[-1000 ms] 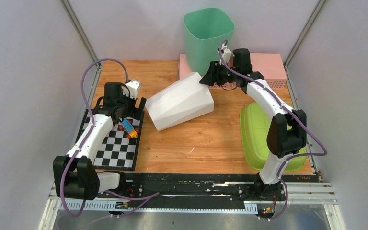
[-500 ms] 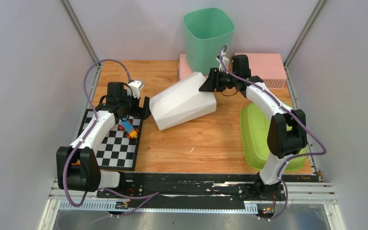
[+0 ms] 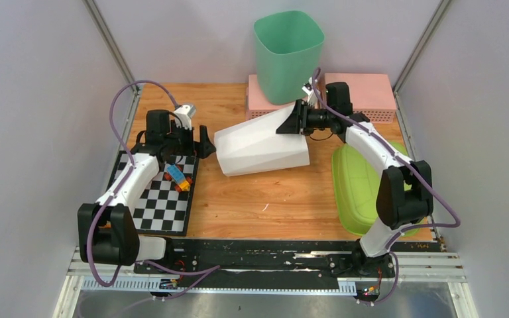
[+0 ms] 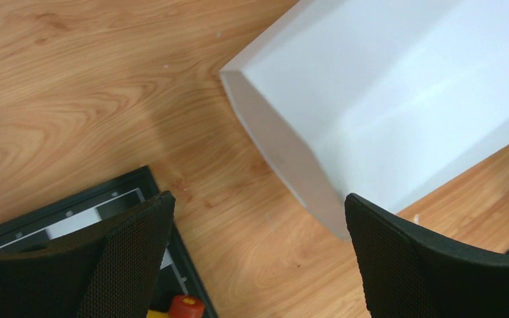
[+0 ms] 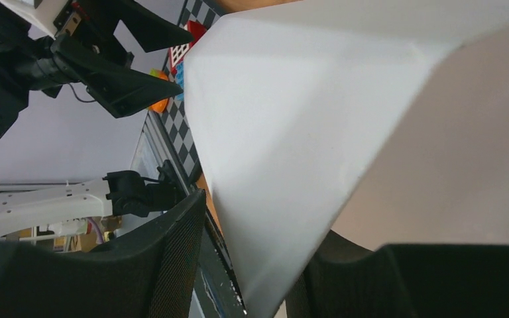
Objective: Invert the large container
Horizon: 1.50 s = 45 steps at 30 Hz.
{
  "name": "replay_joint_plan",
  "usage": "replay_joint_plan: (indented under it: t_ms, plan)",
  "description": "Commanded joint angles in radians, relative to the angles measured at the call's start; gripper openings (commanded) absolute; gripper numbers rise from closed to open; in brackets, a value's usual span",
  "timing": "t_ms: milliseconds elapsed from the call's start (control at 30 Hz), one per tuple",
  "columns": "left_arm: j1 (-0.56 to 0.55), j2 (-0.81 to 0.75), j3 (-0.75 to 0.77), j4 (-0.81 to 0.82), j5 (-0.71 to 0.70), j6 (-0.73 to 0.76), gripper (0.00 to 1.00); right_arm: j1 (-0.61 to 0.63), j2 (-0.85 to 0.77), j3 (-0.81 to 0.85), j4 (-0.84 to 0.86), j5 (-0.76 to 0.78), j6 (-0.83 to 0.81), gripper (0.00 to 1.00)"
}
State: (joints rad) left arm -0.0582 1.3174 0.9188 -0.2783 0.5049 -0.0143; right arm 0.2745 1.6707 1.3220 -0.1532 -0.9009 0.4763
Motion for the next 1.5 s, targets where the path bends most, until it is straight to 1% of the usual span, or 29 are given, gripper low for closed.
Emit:
replay_joint_plan:
  t_ms: [0, 200, 400, 500, 600, 800, 1200, 1467]
  plan:
    - [-0.007, 0.038, 0.024, 0.072, 0.128, -0.09, 1.0, 0.011, -0.058, -0.034, 0.027, -0.06, 0.021, 0.46]
    - [-0.006, 0.068, 0.022, 0.073, 0.164, -0.109, 1.0, 0.003, -0.057, -0.047, -0.007, -0.041, -0.024, 0.43]
    - [0.001, 0.076, 0.009, 0.121, 0.257, -0.174, 1.0, -0.004, -0.052, -0.049, -0.065, 0.014, -0.098, 0.41]
    - [0.001, 0.096, 0.018, 0.137, 0.317, -0.209, 0.99, -0.007, -0.059, -0.038, -0.108, 0.031, -0.145, 0.42]
    - [0.001, 0.112, 0.02, 0.16, 0.367, -0.248, 0.96, -0.016, -0.074, -0.025, -0.125, 0.031, -0.158, 0.44]
    - [0.001, 0.104, 0.023, 0.189, 0.391, -0.304, 0.94, -0.029, -0.094, -0.016, -0.139, 0.035, -0.16, 0.45]
    - [0.001, 0.05, 0.038, 0.318, 0.442, -0.475, 0.94, -0.029, -0.073, -0.027, -0.144, 0.01, -0.162, 0.36]
    - [0.0, 0.037, 0.028, 0.428, 0.467, -0.602, 0.94, -0.03, -0.058, -0.03, -0.144, -0.018, -0.169, 0.33]
